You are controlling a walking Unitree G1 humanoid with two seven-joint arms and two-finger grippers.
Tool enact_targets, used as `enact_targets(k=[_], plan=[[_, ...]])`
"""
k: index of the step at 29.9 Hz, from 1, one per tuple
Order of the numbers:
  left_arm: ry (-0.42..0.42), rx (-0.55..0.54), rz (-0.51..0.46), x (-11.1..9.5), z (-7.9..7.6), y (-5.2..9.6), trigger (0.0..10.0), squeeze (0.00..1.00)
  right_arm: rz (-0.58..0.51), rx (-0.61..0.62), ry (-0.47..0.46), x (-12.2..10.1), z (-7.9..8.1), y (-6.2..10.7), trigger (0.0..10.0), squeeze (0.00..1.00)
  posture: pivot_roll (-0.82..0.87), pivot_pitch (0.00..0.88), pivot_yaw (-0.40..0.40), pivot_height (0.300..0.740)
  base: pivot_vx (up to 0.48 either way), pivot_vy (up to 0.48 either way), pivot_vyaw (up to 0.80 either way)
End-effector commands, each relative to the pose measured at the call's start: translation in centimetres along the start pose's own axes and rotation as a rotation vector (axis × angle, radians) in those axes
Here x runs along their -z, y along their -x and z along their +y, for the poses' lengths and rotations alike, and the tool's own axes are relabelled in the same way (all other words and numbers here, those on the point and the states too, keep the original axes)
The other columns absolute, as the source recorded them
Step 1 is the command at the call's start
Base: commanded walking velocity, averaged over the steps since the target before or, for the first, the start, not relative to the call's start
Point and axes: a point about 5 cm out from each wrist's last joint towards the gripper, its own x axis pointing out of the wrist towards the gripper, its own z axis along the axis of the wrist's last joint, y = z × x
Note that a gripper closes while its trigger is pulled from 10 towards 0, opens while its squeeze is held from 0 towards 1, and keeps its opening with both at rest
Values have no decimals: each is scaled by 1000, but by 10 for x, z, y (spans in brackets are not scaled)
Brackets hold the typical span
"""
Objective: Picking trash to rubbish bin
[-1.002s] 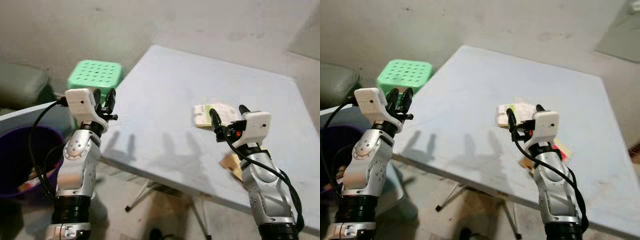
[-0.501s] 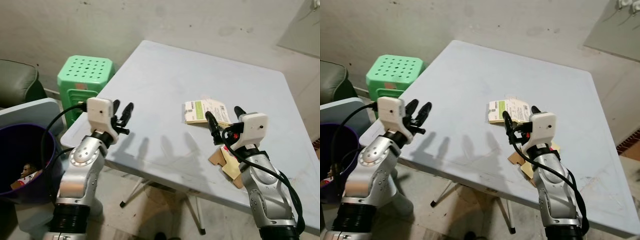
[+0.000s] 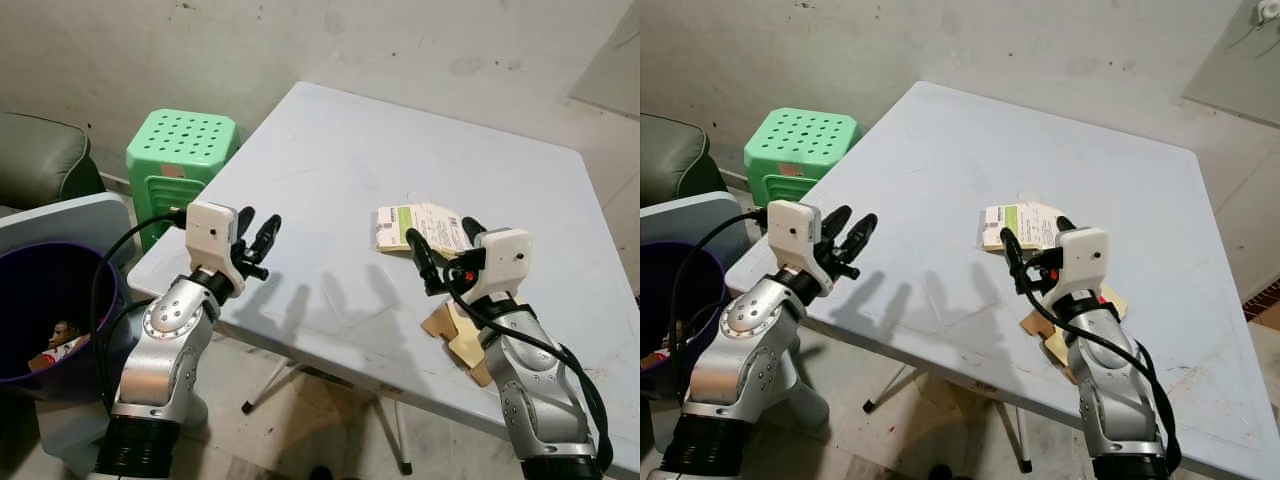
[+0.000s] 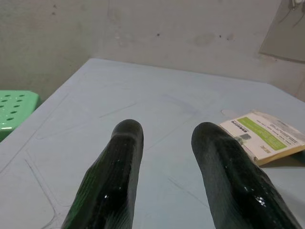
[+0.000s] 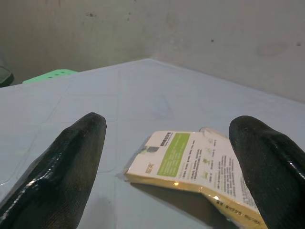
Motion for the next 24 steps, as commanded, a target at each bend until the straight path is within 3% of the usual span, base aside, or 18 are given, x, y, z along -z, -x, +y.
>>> enact_targets(k=[1,6,14,23,24], plan=[[32,12,-2,-2,-4,-1,10000,0,0,12,1,-2,-3,3,10000,0,-10,127,-107,740,0,0,-763],[22,8,-10,-4,-3,-2,10000,0,1,7,-3,-1,-1,4,10000,0,-11,126,-100,740,0,288,-768],[15,-53,-15,-4,2,-2,10000,0,1,13,0,-1,-1,4,10000,0,-10,131,-100,740,0,0,-769],[-80,23,-2,-6,-4,-2,10000,0,-5,-16,-13,-2,0,6,10000,0,-7,139,-100,740,0,0,0],[-132,62,-2,-7,-7,-2,10000,0,-3,-27,-29,-2,1,6,10000,0,-7,139,-100,740,0,0,0]])
